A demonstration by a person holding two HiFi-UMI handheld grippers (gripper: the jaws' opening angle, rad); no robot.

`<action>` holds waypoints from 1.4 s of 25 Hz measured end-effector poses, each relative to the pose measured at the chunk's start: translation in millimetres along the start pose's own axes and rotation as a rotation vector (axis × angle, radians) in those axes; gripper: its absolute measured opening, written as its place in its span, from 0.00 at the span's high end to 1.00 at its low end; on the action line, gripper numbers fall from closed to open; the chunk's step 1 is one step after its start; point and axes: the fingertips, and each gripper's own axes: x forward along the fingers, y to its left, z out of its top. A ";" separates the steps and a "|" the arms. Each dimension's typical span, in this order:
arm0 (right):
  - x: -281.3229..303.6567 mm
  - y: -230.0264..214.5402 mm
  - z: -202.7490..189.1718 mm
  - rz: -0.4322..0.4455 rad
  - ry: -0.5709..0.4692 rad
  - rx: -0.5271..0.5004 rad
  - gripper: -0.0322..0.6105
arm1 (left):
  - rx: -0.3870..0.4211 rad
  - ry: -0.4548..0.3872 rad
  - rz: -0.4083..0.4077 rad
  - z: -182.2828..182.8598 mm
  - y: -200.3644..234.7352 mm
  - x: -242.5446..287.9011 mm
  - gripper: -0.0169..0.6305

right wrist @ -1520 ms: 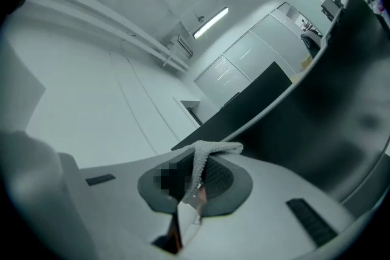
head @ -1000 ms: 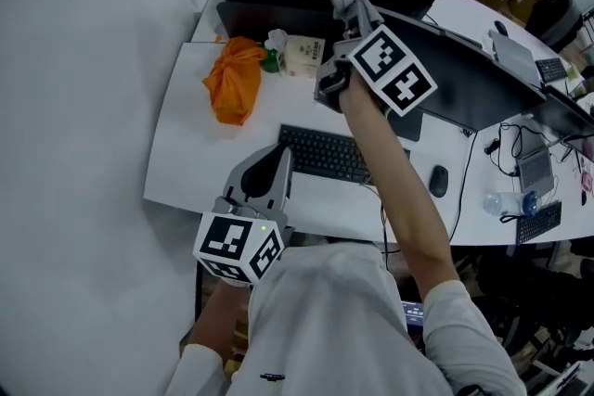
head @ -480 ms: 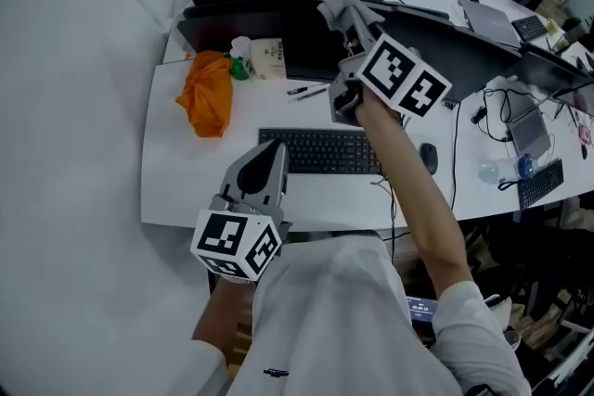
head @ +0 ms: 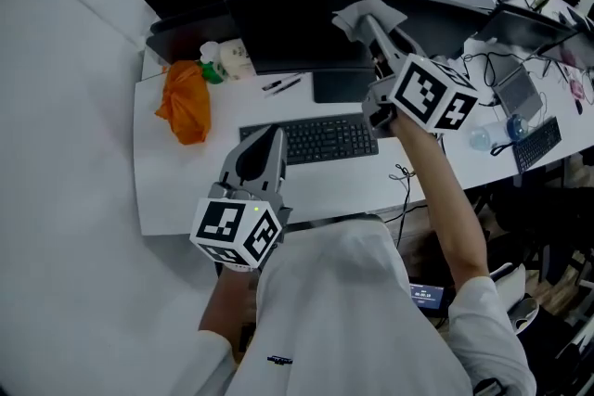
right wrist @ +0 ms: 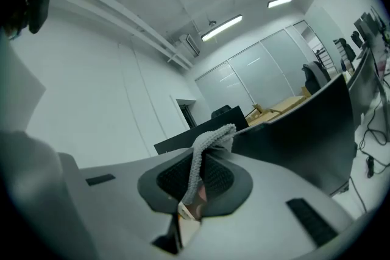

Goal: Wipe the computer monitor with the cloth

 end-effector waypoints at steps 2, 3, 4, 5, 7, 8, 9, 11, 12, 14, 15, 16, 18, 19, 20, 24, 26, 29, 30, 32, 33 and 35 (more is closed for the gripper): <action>-18.8 -8.6 -0.1 -0.006 0.014 -0.056 0.91 | 0.001 0.002 -0.016 -0.9 -8.6 5.4 0.95; -28.5 -13.1 -0.1 -0.011 0.021 -0.086 0.91 | 0.001 0.002 -0.025 -1.3 -13.1 8.2 0.95; -38.4 -17.4 -0.6 -0.015 0.029 -0.114 0.91 | 0.001 0.003 -0.034 -1.5 -17.7 11.1 0.95; -48.5 -21.3 -1.6 -0.018 0.036 -0.142 0.91 | 0.001 0.003 -0.042 -1.7 -22.1 13.7 0.95; -69.5 -28.6 -5.9 -0.029 0.047 -0.200 0.91 | 0.001 0.003 -0.055 -2.2 -29.3 18.5 0.95; -80.1 -32.2 -8.9 -0.037 0.051 -0.224 0.91 | 0.000 0.003 -0.061 -2.8 -32.0 20.9 0.95; -90.7 -35.7 -11.8 -0.046 0.054 -0.242 0.91 | 0.000 0.003 -0.066 -3.7 -34.5 23.3 0.95; -111.5 -42.5 -16.2 -0.065 0.061 -0.272 0.91 | 0.001 0.006 -0.078 -5.6 -40.2 27.6 0.95; -121.4 -45.8 -17.3 -0.074 0.062 -0.285 0.91 | 0.001 0.007 -0.084 -6.1 -43.1 29.5 0.95; -139.6 -50.6 -16.8 -0.077 0.048 -0.309 0.91 | 0.005 0.007 -0.091 -5.9 -47.4 32.9 0.95; -148.8 -52.7 -16.1 -0.072 0.037 -0.317 0.91 | 0.009 0.008 -0.093 -5.9 -49.5 34.1 0.95; -158.7 -55.6 -15.9 -0.072 0.030 -0.323 0.91 | 0.012 0.009 -0.095 -6.8 -51.9 35.0 0.95; -179.4 -63.7 -15.2 -0.089 0.027 -0.336 0.91 | 0.016 0.012 -0.102 -10.1 -57.6 37.5 0.95; -188.9 -67.6 -14.8 -0.101 0.027 -0.343 0.91 | 0.018 0.014 -0.106 -11.6 -60.1 39.0 0.95; -197.4 -70.9 -14.9 -0.111 0.030 -0.350 0.91 | 0.022 0.015 -0.109 -12.8 -62.2 40.3 0.95; -228.5 -77.6 -22.2 -0.143 0.058 -0.402 0.91 | 0.053 0.019 -0.115 -18.6 -71.1 42.8 0.95; -240.3 -79.5 -27.7 -0.156 0.071 -0.421 0.91 | 0.071 0.020 -0.110 -22.1 -73.6 44.8 0.95; -248.2 -83.1 -32.8 -0.173 0.081 -0.460 0.91 | 0.111 0.020 -0.097 -22.9 -78.3 47.3 0.95; -250.2 -84.6 -33.8 -0.181 0.081 -0.472 0.91 | 0.122 0.022 -0.095 -23.3 -80.8 47.4 0.95; -251.3 -87.1 -33.4 -0.188 0.070 -0.466 0.91 | 0.127 0.026 -0.098 -24.6 -85.3 49.4 0.95; -250.3 -88.0 -32.0 -0.185 0.061 -0.454 0.91 | 0.125 0.026 -0.100 -25.1 -87.2 51.6 0.95; -247.3 -89.8 -28.9 -0.179 0.050 -0.448 0.91 | 0.120 0.024 -0.099 -25.7 -91.7 55.7 0.95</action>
